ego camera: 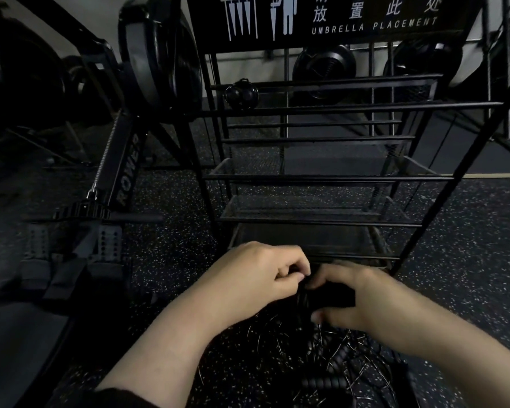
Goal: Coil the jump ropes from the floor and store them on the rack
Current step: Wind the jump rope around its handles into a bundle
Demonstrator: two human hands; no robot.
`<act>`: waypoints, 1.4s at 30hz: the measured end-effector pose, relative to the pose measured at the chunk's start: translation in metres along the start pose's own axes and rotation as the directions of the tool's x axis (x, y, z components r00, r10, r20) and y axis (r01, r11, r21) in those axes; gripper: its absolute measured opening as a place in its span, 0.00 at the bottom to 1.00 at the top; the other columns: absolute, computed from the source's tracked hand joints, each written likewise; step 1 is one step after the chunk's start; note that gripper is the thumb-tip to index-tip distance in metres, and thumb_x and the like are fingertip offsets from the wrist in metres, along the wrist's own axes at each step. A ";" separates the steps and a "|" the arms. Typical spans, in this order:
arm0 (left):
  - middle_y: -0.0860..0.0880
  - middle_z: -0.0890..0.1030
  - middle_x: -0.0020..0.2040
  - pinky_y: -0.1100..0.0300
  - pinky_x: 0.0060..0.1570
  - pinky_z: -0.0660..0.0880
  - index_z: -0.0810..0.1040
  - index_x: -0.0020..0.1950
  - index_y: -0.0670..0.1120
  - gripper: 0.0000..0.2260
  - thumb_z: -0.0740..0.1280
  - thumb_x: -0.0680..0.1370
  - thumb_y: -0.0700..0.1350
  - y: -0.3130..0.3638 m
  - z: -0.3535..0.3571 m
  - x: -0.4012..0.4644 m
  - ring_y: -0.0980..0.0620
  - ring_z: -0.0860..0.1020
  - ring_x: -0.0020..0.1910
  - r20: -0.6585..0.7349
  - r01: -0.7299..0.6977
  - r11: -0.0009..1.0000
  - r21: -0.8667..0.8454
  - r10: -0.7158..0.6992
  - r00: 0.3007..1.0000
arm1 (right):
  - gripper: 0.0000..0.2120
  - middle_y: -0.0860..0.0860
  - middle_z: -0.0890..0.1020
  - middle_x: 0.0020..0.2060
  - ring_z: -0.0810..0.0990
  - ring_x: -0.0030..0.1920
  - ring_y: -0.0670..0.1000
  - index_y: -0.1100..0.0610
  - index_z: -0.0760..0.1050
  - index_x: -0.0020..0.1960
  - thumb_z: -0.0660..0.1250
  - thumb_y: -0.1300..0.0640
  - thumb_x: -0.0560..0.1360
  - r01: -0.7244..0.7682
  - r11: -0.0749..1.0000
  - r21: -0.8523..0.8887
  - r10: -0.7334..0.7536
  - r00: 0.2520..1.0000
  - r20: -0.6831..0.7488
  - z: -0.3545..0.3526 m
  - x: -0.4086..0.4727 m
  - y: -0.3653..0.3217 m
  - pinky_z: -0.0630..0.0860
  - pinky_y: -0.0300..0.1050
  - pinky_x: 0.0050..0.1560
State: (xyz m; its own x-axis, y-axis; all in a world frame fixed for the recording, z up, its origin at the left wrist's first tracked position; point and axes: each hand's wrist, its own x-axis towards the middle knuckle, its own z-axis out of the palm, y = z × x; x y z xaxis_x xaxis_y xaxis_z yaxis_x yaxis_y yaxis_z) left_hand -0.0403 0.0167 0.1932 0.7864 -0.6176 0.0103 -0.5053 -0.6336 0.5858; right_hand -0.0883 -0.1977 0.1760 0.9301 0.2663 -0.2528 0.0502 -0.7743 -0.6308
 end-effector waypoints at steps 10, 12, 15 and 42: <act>0.53 0.70 0.25 0.60 0.26 0.60 0.80 0.47 0.48 0.04 0.70 0.79 0.40 0.003 -0.001 0.000 0.56 0.62 0.24 0.213 0.094 0.911 -0.402 -0.007 0.977 | 0.14 0.39 0.83 0.49 0.80 0.49 0.39 0.38 0.79 0.54 0.79 0.50 0.72 0.140 0.923 0.358 -0.251 0.925 0.285 -0.011 -0.021 -0.021 0.76 0.39 0.53; 0.52 0.72 0.26 0.57 0.30 0.64 0.80 0.45 0.52 0.07 0.70 0.79 0.40 0.002 0.000 0.002 0.52 0.66 0.27 0.200 0.086 0.884 -0.459 0.009 0.980 | 0.17 0.48 0.83 0.51 0.80 0.50 0.47 0.40 0.76 0.53 0.80 0.53 0.72 0.142 0.904 0.403 -0.264 0.927 0.265 -0.013 -0.024 -0.021 0.78 0.51 0.56; 0.45 0.76 0.32 0.57 0.30 0.65 0.81 0.43 0.58 0.05 0.69 0.76 0.47 0.000 0.005 0.006 0.49 0.69 0.31 0.180 0.078 0.855 -0.513 0.019 0.983 | 0.22 0.46 0.82 0.59 0.80 0.57 0.46 0.46 0.71 0.54 0.80 0.61 0.71 0.157 0.826 0.541 -0.349 0.897 0.272 -0.014 -0.028 -0.020 0.76 0.42 0.55; 0.51 0.73 0.29 0.55 0.30 0.65 0.73 0.39 0.43 0.14 0.62 0.83 0.49 0.009 0.042 0.012 0.53 0.68 0.28 -0.081 0.205 0.975 -0.089 -0.212 0.974 | 0.20 0.44 0.80 0.41 0.76 0.32 0.43 0.40 0.69 0.48 0.80 0.44 0.68 -0.113 0.978 0.176 0.183 0.873 -0.452 -0.010 -0.006 -0.005 0.69 0.33 0.28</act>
State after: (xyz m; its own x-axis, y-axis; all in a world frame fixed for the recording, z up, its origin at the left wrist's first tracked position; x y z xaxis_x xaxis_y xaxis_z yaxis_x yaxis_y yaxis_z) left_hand -0.0499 -0.0162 0.1643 0.9020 -0.4290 -0.0483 -0.2995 -0.7024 0.6456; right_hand -0.0901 -0.2009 0.1878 0.9857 -0.1684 -0.0046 -0.1205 -0.6860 -0.7176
